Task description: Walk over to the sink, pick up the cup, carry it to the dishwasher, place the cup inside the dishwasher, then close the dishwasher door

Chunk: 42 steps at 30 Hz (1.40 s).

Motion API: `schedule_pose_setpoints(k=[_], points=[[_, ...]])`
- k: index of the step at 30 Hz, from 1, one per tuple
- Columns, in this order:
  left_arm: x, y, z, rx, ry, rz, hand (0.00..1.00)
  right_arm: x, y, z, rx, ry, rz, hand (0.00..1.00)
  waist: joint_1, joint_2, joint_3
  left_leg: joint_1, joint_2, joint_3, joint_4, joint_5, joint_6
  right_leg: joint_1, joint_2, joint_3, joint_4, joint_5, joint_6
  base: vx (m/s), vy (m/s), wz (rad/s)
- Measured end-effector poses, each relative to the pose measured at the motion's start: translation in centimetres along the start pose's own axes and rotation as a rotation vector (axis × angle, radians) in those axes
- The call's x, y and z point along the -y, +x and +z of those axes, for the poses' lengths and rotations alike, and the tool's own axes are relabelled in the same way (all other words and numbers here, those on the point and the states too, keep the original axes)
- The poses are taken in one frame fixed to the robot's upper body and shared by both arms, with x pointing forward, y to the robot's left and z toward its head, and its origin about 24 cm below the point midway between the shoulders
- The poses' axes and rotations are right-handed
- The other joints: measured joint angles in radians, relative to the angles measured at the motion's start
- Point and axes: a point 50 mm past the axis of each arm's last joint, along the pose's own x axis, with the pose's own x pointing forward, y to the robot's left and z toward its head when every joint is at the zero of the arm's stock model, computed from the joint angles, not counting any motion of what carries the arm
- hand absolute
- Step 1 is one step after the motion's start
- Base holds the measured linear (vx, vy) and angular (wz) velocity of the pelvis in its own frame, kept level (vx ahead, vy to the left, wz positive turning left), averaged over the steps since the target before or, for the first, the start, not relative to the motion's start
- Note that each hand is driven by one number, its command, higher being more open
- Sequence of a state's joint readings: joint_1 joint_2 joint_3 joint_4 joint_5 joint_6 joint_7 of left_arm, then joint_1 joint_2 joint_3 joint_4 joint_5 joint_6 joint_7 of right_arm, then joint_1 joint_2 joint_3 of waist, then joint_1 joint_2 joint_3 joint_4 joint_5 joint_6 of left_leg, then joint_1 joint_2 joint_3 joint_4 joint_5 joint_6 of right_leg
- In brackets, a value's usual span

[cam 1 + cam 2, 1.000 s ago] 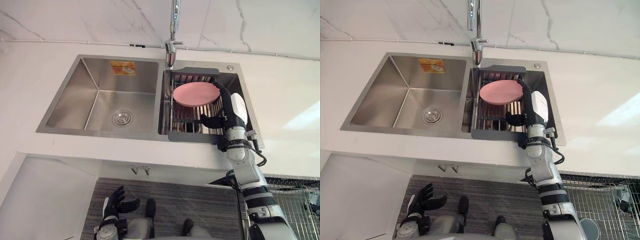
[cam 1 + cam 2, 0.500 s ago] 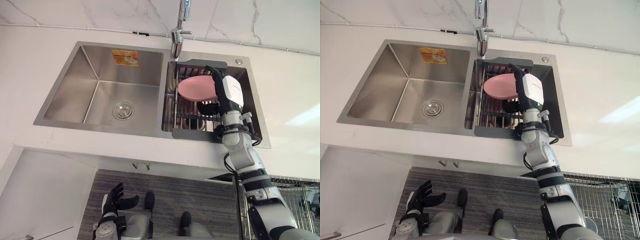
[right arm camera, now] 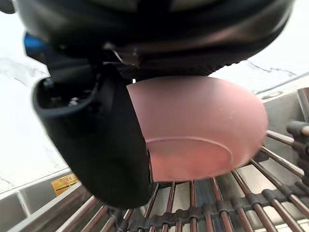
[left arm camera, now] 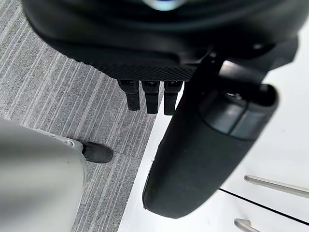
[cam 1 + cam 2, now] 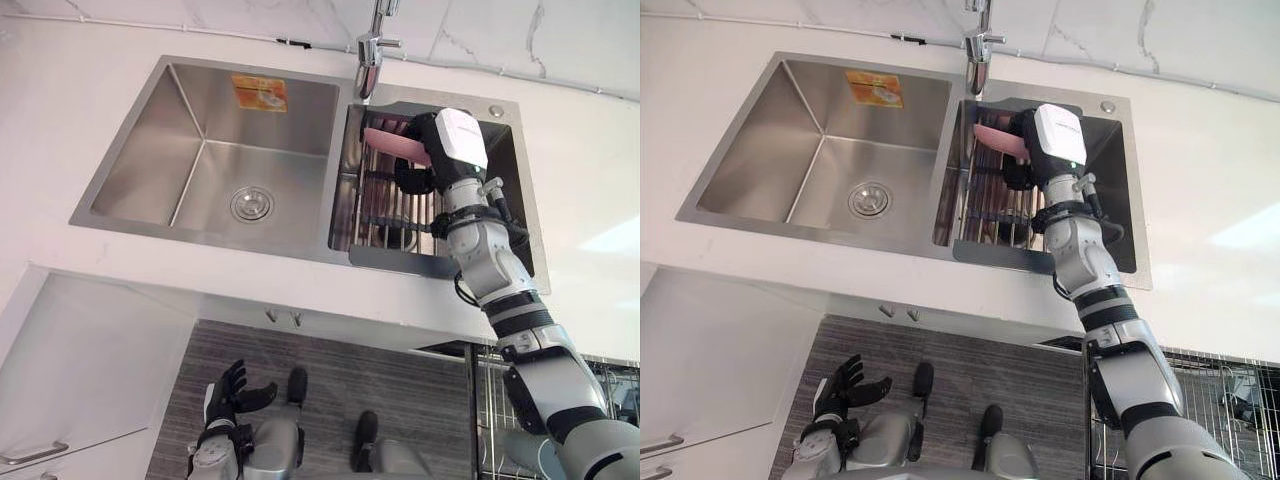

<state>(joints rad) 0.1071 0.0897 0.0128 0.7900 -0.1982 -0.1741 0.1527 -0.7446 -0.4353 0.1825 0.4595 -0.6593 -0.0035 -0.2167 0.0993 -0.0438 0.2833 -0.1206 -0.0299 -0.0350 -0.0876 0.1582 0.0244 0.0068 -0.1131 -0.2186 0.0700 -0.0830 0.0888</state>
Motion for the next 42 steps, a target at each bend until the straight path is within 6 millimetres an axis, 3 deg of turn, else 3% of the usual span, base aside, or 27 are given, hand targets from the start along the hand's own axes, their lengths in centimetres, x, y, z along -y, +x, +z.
schedule_pose_setpoints(k=[4,10,15,21,25,28,31,33,34,35,36,38,42], points=[[0.0,0.0,0.0,-0.001,0.001,0.0,0.9,0.4,-0.4,0.1,0.012,0.017,-0.019,0.3,-0.004,-0.001,0.001,0.0,0.001,0.011,0.0,0.004,-0.003,-0.004,0.0,0.008,-0.001,0.0,0.0,0.01,-0.009,-0.06],[-0.1,0.0,-0.2,-0.012,0.006,0.002,0.9,3.2,-3.6,1.0,0.1,0.076,-0.17,0.3,-0.019,-0.001,0.001,0.034,0.005,0.038,0.0,-0.004,0.001,0.014,-0.001,0.036,0.007,0.0,0.0,0.02,-0.003,-0.14],[-0.4,-0.3,-0.8,-0.034,0.024,0.005,0.9,5.9,-7.3,0.7,0.137,0.107,-0.337,0.3,-0.062,-0.003,-0.001,0.076,0.009,0.096,0.0,-0.02,0.004,0.026,-0.003,0.092,0.012,0.001,0.0,-0.01,0.004,-0.33],[-0.6,-0.4,-1.3,-0.048,0.074,-0.001,0.9,7.3,-10.4,-0.4,0.08,0.114,-0.454,0.3,-0.101,-0.008,-0.005,0.112,0.021,0.187,-0.005,-0.045,-0.008,0.016,0.003,0.179,0.01,-0.001,-0.002,-0.05,-0.002,-0.5],[-1.1,-0.5,-1.7,-0.068,0.109,-0.003,0.9,7.9,-13.2,-2.0,-0.011,0.071,-0.508,0.3,-0.134,-0.026,-0.017,0.122,0.031,0.27,0.0,-0.058,-0.013,-0.023,0.014,0.264,0.011,0.003,0.005,-0.01,0.009,-0.61],[-1.4,-0.4,-1.8,-0.07,0.122,0.003,0.9,7.3,-14.5,-2.9,-0.091,0.068,-0.524,0.3,-0.144,-0.044,-0.028,0.122,0.04,0.373,0.002,-0.071,-0.007,-0.066,0.028,0.37,-0.002,0.044,0.013,0.03,0.021,-1.03],[-1.6,-0.4,-1.7,-0.067,0.132,0.007,0.9,6.3,-15.8,-3.8,-0.19,0.072,-0.506,0.3,-0.157,-0.049,-0.027,0.091,0.063,0.509,0.075,-0.133,0.001,-0.121,0.043,0.469,-0.018,0.104,0.038,0.0,0.025,-1.46],[-2.0,-0.4,-1.9,-0.085,0.106,0.029,0.9,4.7,-17.1,-4.9,-0.304,0.089,-0.46,0.3,-0.17,-0.046,-0.026,0.05,0.119,0.6,0.195,-0.203,0.012,-0.152,0.067,0.364,-0.055,0.192,0.019,-0.04,-0.016,-1.29],[-2.0,-0.4,-1.9,-0.087,0.101,0.031,0.9,4.5,-17.5,-5.2,-0.332,0.087,-0.448,0.3,-0.169,-0.042,-0.023,0.045,0.132,0.618,0.21,-0.215,0.015,-0.157,0.068,0.326,-0.051,0.191,0.011,-0.06,-0.039,-0.93],[-2.0,-0.3,-1.8,-0.085,0.102,0.032,0.9,4.1,-18.4,-5.6,-0.375,0.081,-0.428,0.3,-0.172,-0.042,-0.02,0.041,0.143,0.641,0.234,-0.226,0.022,-0.191,0.056,0.227,0.033,0.136,-0.041,-0.05,-0.026,-0.62],[-2.0,-0.3,-1.8,-0.088,0.101,0.032,0.9,3.5,-19.0,-6.2,-0.408,0.075,-0.398,0.3,-0.174,-0.042,-0.02,0.042,0.151,0.655,0.258,-0.242,0.014,-0.208,0.025,0.13,0.131,0.066,-0.066,-0.03,-0.019,-0.48],[-2.0,-0.2,-1.7,-0.084,0.095,0.037,0.9,2.6,-19.6,-7.0,-0.451,0.071,-0.355,0.3,-0.17,-0.042,-0.019,0.023,0.167,0.657,0.314,-0.276,-0.002,-0.192,0.009,0.09,0.129,0.037,-0.05,-0.02,-0.045,-0.21],[-1.3,-0.1,-1.0,-0.046,0.089,0.016,0.9,0.4,-20.9,-9.1,-0.566,0.101,-0.262,0.3,-0.161,-0.008,0.0,-0.048,0.192,0.576,0.347,-0.268,-0.018,-0.196,0.053,0.075,0.041,0.087,-0.066,-0.07,-0.112,-0.02]])
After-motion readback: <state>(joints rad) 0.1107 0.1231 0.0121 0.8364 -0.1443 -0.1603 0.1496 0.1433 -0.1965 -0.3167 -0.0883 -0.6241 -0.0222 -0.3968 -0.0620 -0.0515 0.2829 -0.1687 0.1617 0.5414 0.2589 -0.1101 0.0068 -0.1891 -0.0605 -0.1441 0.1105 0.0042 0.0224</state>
